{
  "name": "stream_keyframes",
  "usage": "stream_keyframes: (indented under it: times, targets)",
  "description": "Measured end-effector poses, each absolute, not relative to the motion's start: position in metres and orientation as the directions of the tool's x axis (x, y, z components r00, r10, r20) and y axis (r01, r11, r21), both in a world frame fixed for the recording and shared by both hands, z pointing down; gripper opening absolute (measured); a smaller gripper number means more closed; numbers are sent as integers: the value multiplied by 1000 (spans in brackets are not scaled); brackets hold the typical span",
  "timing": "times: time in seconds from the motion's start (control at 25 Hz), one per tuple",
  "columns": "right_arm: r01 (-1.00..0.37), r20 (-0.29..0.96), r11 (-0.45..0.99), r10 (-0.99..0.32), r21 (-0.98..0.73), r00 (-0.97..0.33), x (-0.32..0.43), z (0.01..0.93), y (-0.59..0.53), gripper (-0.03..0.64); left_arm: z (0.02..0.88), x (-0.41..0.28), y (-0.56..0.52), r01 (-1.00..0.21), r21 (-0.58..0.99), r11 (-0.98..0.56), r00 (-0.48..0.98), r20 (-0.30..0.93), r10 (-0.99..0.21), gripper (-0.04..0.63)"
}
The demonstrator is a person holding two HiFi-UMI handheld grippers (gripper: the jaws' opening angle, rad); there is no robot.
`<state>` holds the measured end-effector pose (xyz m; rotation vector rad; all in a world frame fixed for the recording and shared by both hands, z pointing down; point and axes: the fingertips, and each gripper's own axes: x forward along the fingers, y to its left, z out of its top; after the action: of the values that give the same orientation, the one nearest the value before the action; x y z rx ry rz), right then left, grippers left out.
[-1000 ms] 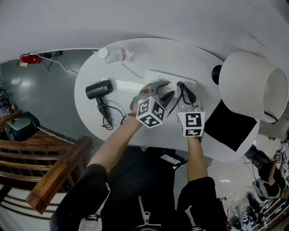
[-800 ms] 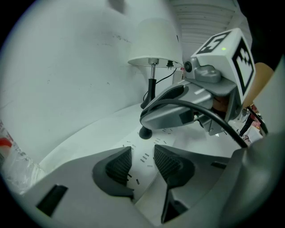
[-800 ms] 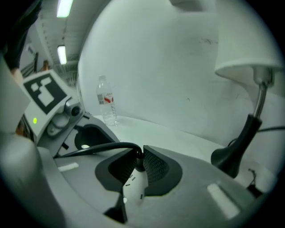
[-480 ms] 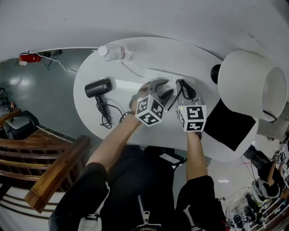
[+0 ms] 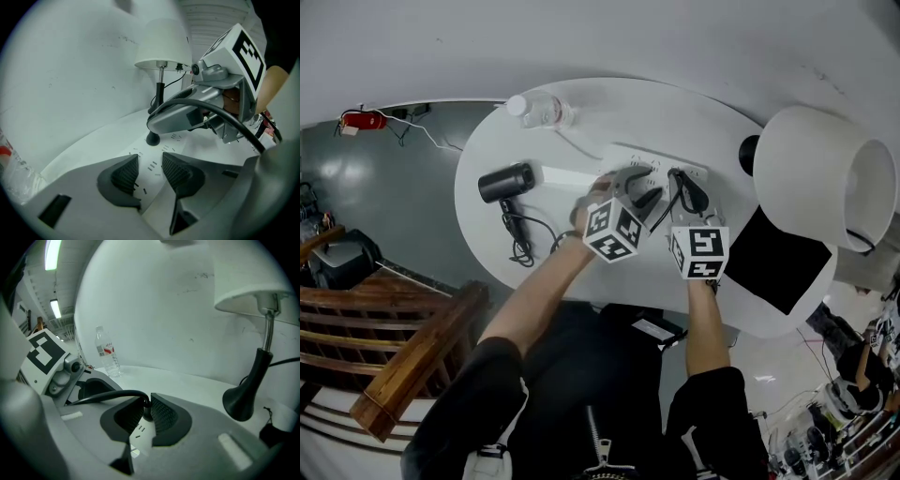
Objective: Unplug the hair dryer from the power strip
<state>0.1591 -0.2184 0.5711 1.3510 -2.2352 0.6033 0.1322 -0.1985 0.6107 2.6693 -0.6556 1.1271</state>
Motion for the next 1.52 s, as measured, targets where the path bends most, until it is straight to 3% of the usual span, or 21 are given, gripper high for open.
stream_keyframes:
  times: [0.2, 0.32, 0.44, 1.32, 1.52]
  targets:
    - [-903, 536, 381, -729, -199, -425, 163, 557, -234, 46, 612, 133, -200, -469, -2, -883, 616, 716, -329, 167]
    - [-893, 464, 435, -772, -116, -435, 157, 509, -265, 46, 611, 134, -202, -469, 1, -883, 617, 715, -327, 167]
    - [-872, 475, 485, -754, -61, -452, 149, 497, -263, 48, 611, 132, -200, -474, 2, -881, 615, 716, -330, 167]
    - [-896, 533, 442, -751, -33, -390, 163, 512, -224, 51, 605, 133, -204, -487, 0, -873, 612, 713, -341, 167]
    - [-902, 528, 429, -758, -37, -382, 165, 504, -213, 51, 586, 132, -198, -463, -52, -885, 624, 690, -367, 136]
